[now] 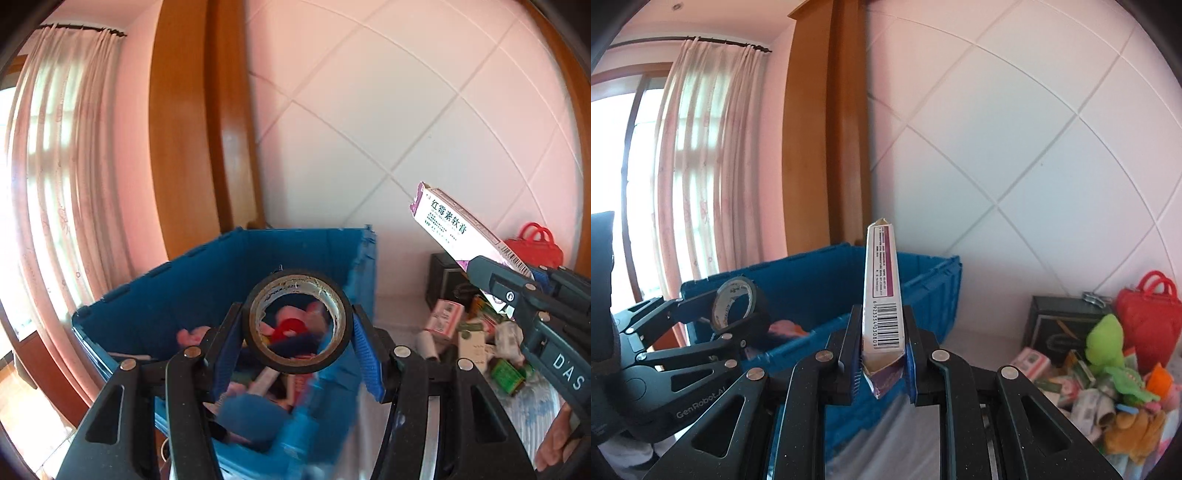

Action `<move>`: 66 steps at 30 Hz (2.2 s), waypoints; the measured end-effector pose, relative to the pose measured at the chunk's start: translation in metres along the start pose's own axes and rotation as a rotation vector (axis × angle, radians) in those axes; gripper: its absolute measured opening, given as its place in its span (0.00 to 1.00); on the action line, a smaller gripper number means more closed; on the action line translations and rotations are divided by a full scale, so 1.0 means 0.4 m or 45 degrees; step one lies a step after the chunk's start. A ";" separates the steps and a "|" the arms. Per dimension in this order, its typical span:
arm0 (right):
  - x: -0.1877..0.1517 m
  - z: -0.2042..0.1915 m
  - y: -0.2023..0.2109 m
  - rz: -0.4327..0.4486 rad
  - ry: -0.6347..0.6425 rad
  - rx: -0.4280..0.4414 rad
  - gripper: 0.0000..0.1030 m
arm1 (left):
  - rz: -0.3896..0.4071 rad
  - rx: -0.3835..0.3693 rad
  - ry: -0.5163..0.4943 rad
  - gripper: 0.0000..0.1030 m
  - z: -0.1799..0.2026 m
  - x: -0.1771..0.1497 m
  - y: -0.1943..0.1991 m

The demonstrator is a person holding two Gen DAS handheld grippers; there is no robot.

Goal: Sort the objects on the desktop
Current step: 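Carry the tape roll and tube box into the blue crate and release both, then move both grippers back over the table pile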

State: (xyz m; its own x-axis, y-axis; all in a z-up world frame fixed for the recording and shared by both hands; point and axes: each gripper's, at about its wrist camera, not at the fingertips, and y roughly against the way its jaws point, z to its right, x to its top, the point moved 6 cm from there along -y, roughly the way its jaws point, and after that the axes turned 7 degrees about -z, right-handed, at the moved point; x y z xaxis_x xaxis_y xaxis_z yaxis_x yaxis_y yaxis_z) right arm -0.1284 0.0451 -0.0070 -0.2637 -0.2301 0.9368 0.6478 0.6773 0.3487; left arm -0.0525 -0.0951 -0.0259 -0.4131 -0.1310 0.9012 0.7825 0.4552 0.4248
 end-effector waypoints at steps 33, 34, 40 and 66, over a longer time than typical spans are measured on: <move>0.057 -0.240 -0.326 -0.228 0.136 -0.113 0.82 | -0.304 -0.049 0.080 0.67 -0.236 -0.003 -0.259; 0.059 -0.238 -0.320 -0.220 0.136 -0.120 0.88 | -0.300 -0.050 0.083 0.67 -0.238 -0.004 -0.254; 0.072 -0.229 -0.257 -0.161 0.126 -0.137 1.00 | -0.261 -0.059 0.109 0.67 -0.240 -0.007 -0.206; -0.146 0.301 0.300 -0.102 -0.262 -0.670 1.00 | -0.099 -0.497 -0.103 0.77 0.228 0.009 0.012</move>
State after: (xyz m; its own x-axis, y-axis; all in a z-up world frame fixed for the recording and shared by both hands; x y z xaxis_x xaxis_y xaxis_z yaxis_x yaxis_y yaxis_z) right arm -0.1214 0.2241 -0.0234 -0.4261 -0.0896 0.9002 0.8750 0.2119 0.4352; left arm -0.0927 -0.0133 -0.0283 -0.5011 -0.0747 0.8621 0.8592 0.0762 0.5060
